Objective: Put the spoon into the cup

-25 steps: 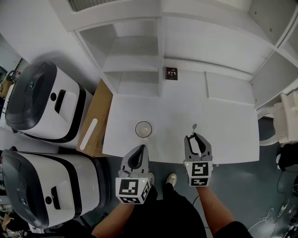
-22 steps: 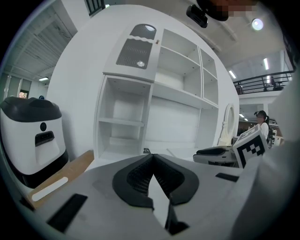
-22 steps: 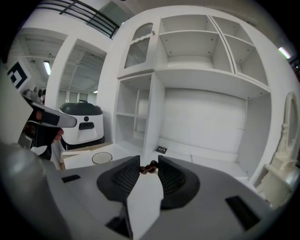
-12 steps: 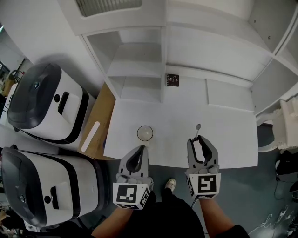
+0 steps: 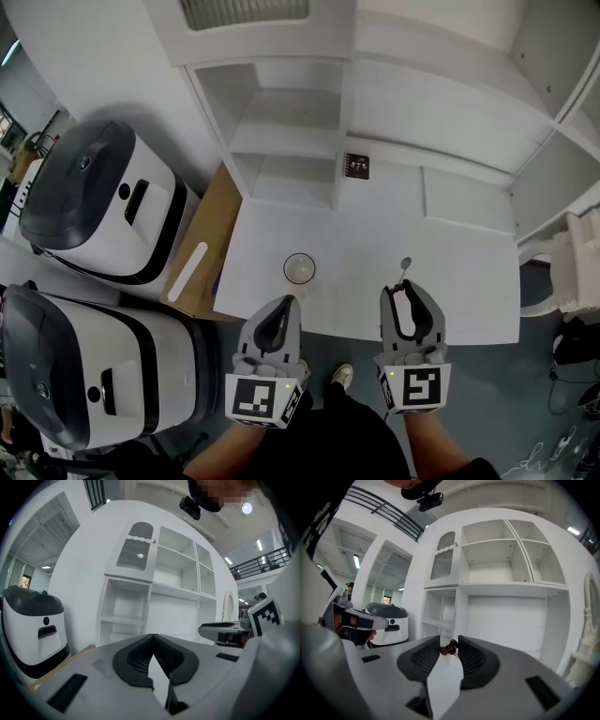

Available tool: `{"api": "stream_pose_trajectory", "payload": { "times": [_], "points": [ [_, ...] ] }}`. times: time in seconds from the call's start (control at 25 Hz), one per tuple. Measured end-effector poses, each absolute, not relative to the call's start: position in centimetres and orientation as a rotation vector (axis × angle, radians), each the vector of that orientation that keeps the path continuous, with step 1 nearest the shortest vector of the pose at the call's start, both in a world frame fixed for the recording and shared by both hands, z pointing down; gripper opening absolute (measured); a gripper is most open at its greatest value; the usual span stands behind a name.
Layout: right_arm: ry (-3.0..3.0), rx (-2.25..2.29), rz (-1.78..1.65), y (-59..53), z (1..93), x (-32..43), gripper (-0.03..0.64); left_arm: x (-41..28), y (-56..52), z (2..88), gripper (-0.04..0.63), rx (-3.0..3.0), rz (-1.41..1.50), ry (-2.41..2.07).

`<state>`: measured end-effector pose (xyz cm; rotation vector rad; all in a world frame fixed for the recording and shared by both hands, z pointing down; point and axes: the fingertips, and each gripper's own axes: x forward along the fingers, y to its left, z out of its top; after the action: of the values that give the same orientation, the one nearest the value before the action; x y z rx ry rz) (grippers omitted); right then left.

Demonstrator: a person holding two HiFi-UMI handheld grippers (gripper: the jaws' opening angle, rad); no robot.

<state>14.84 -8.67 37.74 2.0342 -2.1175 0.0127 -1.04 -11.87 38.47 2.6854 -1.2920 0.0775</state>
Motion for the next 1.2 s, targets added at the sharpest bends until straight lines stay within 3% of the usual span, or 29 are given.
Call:
{"api": "stream_pose_trajectory", "payload": {
  "times": [1.2],
  "points": [
    [-2.144, 2.058, -0.072, -8.3, 35.4, 13.8, 0.175, -1.9, -11.3, 34.9, 0.006, 2.75, -0.034, -1.302]
  ]
}}
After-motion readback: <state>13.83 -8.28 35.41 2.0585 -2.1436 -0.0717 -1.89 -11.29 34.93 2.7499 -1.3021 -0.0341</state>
